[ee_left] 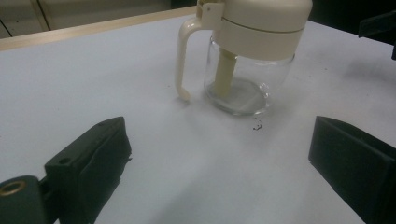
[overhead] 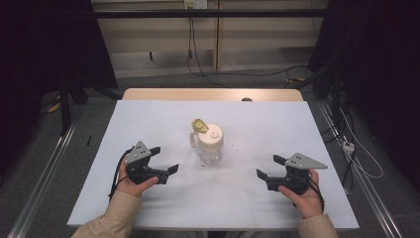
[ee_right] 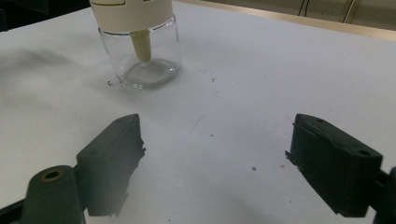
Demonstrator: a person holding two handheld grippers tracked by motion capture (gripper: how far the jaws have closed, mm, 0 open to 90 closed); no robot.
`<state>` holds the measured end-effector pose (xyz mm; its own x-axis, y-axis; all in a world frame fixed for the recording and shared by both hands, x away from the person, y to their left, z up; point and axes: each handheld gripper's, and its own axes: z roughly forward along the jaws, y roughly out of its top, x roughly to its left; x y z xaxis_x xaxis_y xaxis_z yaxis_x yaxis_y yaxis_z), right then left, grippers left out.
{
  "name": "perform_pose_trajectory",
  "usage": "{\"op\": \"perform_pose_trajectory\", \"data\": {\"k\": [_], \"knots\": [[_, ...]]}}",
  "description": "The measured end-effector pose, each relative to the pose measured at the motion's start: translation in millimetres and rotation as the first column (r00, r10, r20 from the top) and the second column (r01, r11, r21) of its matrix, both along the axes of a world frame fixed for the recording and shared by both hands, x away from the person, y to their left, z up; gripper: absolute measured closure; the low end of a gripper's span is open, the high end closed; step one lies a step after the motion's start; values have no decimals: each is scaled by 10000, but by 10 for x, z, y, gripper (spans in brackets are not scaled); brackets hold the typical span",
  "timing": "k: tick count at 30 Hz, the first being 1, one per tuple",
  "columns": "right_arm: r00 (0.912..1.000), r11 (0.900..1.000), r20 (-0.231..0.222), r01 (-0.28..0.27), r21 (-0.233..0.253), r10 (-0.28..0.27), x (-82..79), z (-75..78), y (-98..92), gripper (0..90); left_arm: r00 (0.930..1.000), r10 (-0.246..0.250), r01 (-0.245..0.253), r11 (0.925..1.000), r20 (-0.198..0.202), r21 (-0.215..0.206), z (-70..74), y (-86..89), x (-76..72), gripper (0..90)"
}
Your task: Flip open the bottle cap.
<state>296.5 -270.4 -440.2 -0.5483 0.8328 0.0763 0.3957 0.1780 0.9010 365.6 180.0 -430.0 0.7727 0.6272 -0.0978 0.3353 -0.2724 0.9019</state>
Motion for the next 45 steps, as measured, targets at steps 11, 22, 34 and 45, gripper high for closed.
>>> {"op": "perform_pose_trajectory", "data": {"k": [11,22,34,45], "knots": [[9999,9999,-40,140,-87,-140,-82,-40,-80,164,10000,-3,2,10000,69,83,-1,147,-49,47],[9998,9998,-93,146,-159,-147,-120,-63,-86,164,9998,172,-172,9998,-30,62,-33,312,-98,48],[9997,9995,-125,212,-225,-215,-154,-81,-121,164,9994,354,-353,9993,-51,91,-59,499,-151,50],[9996,9993,-117,253,-257,-256,-161,-91,-134,164,9988,496,-496,9988,-55,56,-78,606,-193,50]]}}
